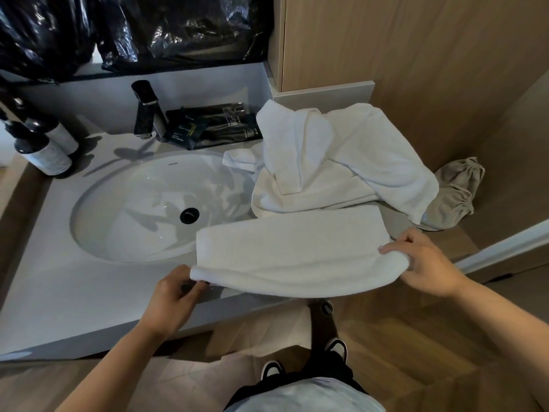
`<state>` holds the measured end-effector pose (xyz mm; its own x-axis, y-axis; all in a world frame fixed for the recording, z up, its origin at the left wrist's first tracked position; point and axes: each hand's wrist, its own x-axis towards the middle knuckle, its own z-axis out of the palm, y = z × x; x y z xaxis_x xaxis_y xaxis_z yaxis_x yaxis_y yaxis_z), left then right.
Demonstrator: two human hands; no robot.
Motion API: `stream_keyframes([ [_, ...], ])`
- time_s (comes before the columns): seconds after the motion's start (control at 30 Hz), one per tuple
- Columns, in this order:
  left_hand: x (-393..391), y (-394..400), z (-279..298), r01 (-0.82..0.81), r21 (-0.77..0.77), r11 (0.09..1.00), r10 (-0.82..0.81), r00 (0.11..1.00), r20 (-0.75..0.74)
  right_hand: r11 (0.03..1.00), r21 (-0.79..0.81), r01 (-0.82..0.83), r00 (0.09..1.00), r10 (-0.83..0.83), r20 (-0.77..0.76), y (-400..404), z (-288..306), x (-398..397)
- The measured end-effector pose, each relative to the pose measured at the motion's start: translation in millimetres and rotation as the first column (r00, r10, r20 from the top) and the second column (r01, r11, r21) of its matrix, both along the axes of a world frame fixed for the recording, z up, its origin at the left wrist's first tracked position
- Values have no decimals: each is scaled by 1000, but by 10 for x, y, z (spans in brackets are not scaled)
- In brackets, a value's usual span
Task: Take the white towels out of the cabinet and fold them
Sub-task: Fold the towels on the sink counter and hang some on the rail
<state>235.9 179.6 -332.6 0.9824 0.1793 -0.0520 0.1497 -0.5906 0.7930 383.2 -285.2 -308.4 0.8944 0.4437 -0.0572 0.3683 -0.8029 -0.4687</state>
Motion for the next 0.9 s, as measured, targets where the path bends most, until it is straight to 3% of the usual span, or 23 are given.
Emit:
stream_keyframes([
  [0.13,65,-60,9,-163,-70,984,155,983,-100,928,219,303,953,-291,-85,128,31,-15],
  [0.27,158,-113,27,-280,-56,958,269,951,-151,726,500,472,880,-352,-320,246,12,-102],
  [0.4,217,-175,-21,-402,-81,912,396,914,-84,601,526,601,799,-449,-400,332,-119,-118],
  [0.43,228,-202,-29,-453,-128,882,448,892,-67,610,505,611,792,-466,-395,350,-148,-108],
  [0.5,244,-271,-27,-518,-197,832,521,852,-39,721,390,572,820,-494,-289,376,-228,-78],
  [0.57,256,-335,-41,-522,-197,830,534,845,10,817,213,536,844,-517,-138,397,-307,-57],
  [0.63,275,-385,-38,-506,-184,843,523,850,56,831,140,538,842,-538,-47,426,-334,-36],
  [0.77,373,-362,-18,-446,-2,895,445,893,62,832,81,549,833,-553,29,425,-379,-14],
  [0.9,454,-357,-83,-413,226,882,417,908,32,825,11,565,818,-562,122,488,-376,22],
])
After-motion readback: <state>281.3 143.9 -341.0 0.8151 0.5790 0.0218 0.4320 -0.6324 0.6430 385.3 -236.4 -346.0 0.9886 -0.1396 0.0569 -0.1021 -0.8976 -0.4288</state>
